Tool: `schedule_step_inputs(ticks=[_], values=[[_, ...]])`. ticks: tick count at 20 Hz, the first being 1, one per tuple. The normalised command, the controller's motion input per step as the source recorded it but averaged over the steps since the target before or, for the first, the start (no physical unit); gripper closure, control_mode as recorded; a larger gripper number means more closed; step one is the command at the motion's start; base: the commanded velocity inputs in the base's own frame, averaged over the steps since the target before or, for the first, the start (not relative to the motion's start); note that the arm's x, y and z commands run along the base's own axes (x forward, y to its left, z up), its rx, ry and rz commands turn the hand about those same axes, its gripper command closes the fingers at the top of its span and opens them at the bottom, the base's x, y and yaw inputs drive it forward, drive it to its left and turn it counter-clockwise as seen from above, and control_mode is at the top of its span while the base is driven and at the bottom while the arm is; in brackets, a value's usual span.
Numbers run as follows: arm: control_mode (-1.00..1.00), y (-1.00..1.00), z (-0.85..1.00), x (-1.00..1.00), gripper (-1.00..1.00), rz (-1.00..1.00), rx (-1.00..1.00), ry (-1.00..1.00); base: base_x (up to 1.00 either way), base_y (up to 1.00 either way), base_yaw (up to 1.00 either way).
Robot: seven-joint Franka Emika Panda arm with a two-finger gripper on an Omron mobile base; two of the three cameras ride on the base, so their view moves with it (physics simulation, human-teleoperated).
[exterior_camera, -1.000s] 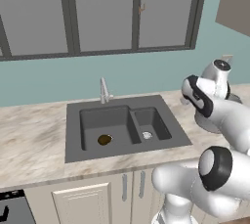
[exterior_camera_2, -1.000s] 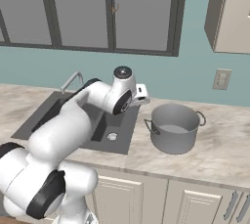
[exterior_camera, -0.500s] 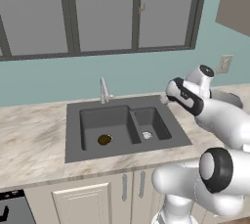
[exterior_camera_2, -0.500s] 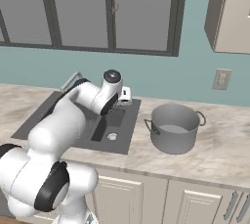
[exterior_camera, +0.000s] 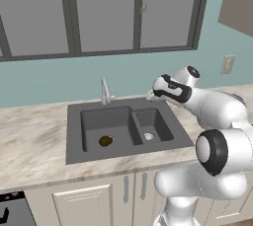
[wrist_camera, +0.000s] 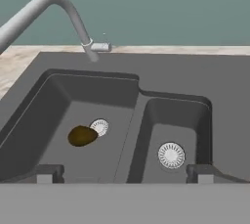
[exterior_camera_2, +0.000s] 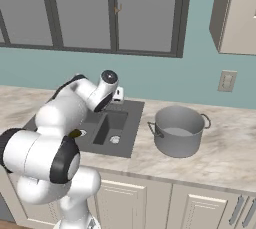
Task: Dump the avocado from the pot into the sink. Then turn on the water and wash the avocado. Then turn off the water and put the avocado back in the pot.
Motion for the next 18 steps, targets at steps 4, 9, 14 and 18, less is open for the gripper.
schedule_step_inputs(ticks=[4, 9, 14, 18], values=[[-1.00, 0.75, -0.17, 0.38, -1.00, 0.02, 0.05, 0.00, 0.00, 0.00, 0.00], [-1.00, 0.57, -0.13, 0.44, -1.00, 0.02, 0.08, -0.01, 0.00, 0.00, 0.00], [-1.00, 0.32, -0.14, 0.45, -1.00, 0.03, 0.08, -0.04, 0.00, 0.00, 0.00], [-1.00, 0.24, -0.19, 0.41, -1.00, 0.02, 0.05, -0.04, 0.00, 0.00, 0.00]])
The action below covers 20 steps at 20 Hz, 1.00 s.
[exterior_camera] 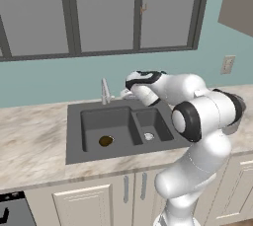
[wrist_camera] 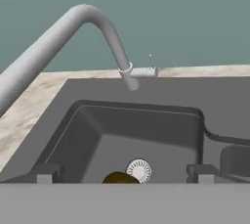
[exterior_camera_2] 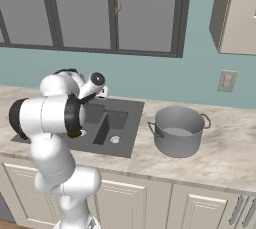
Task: Dump the avocado from the pot into the sink. Then turn on the water and wash the avocado. Then turn off the water and put the avocado back in the pot.
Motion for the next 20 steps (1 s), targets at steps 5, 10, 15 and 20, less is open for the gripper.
schedule_step_inputs(ticks=[5, 10, 15, 20], values=[[-1.00, 0.24, -0.14, 0.39, -1.00, 0.02, 0.03, -0.08, 0.00, 0.00, 0.00], [-1.00, 0.09, -0.04, 0.52, -1.00, 0.00, 0.00, -0.03, 0.00, 0.00, 0.00], [-1.00, 0.09, -0.12, 0.60, -1.00, 0.00, 0.00, 0.00, 0.00, 0.00, 0.00], [-1.00, 0.03, -0.07, 0.58, -1.00, 0.00, 0.00, 0.00, 0.00, 0.00, 0.00]])
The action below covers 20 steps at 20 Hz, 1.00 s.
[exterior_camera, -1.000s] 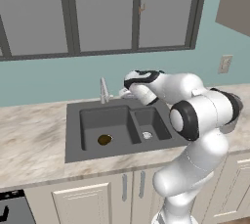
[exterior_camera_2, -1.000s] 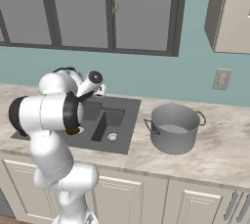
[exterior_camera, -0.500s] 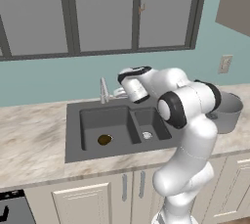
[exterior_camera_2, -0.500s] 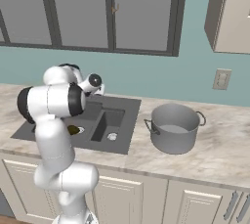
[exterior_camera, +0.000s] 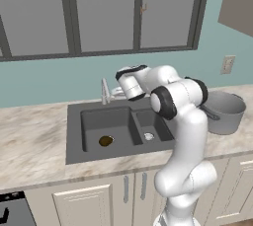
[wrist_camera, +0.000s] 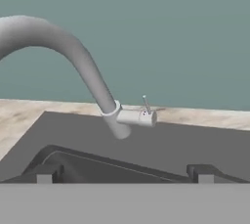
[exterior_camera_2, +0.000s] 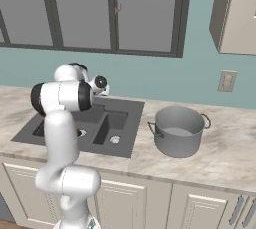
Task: Dump the avocado from the pot into the sink. Then turn on the water and wash the avocado. Then turn off the water and put the avocado back in the pot.
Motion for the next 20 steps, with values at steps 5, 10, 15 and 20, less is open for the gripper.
schedule_step_inputs(ticks=[5, 10, 15, 20], values=[[-1.00, 0.03, -0.12, 0.54, -1.00, 0.00, 0.00, 0.00, 0.00, 0.00, 0.00], [-1.00, 0.07, -0.14, 0.48, -1.00, 0.00, 0.00, 0.00, 0.00, 0.00, 0.00], [-1.00, 0.12, -0.18, 0.37, -1.00, 0.00, 0.00, 0.00, 0.00, 0.00, 0.00], [-1.00, 0.12, -0.21, 0.25, -1.00, 0.00, 0.00, 0.00, 0.00, 0.00, 0.00]])
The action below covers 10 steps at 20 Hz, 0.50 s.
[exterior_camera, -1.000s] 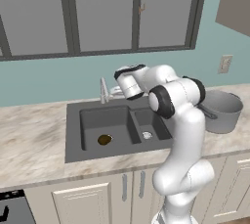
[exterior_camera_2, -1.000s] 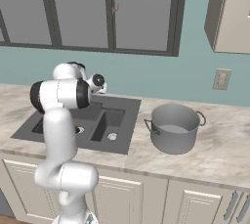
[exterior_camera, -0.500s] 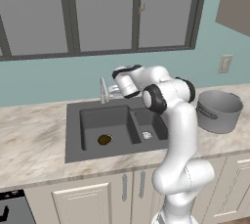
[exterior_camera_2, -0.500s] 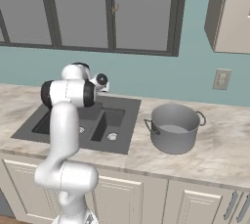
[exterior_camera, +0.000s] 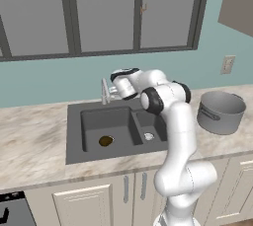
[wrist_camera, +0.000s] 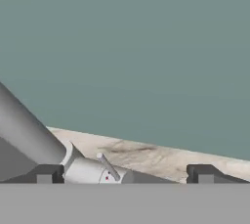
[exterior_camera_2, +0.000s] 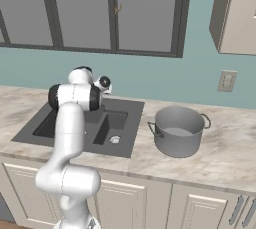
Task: Dump the avocado from the pot into the sink. Then turn on the water and wash the avocado. Then turn off the water and put the avocado back in the pot.
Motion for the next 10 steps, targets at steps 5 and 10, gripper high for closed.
schedule_step_inputs(ticks=[5, 10], values=[[-1.00, 0.12, -0.24, 0.41, -1.00, 0.00, 0.00, 0.00, 0.00, 0.00, 0.00], [-1.00, 0.11, -0.20, 0.45, -1.00, 0.00, 0.00, 0.00, 0.00, 0.00, 0.00]])
